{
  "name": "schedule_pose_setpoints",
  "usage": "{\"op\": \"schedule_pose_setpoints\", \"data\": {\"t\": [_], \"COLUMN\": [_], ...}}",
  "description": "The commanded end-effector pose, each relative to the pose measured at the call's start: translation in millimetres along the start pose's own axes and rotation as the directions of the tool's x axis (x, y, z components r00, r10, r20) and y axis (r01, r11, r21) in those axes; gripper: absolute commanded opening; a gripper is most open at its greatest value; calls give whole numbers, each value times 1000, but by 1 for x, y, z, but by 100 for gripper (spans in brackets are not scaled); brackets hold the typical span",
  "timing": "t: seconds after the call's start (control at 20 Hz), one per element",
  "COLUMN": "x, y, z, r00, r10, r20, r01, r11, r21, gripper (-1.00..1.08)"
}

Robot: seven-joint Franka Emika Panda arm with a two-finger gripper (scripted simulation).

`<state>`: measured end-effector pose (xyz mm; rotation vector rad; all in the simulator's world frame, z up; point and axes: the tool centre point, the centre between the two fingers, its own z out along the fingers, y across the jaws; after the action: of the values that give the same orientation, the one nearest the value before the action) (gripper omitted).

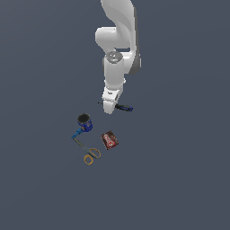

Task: Pick up a designated object from a clutter of objects.

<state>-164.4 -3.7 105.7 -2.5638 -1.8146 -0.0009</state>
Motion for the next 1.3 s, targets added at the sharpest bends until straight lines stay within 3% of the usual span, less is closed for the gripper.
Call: {"op": "schedule_pose_setpoints", "data": {"t": [0.0,1.25], "x": [-11,-182], "y": [4,73], "z": [-14,-206], "r00": [1000,1000], "r10": [-1,2], "r20": [-3,-1], "r01": [1,-2], "r11": [1000,1000], "r21": [0,1], "gripper": [-100,-100]}}
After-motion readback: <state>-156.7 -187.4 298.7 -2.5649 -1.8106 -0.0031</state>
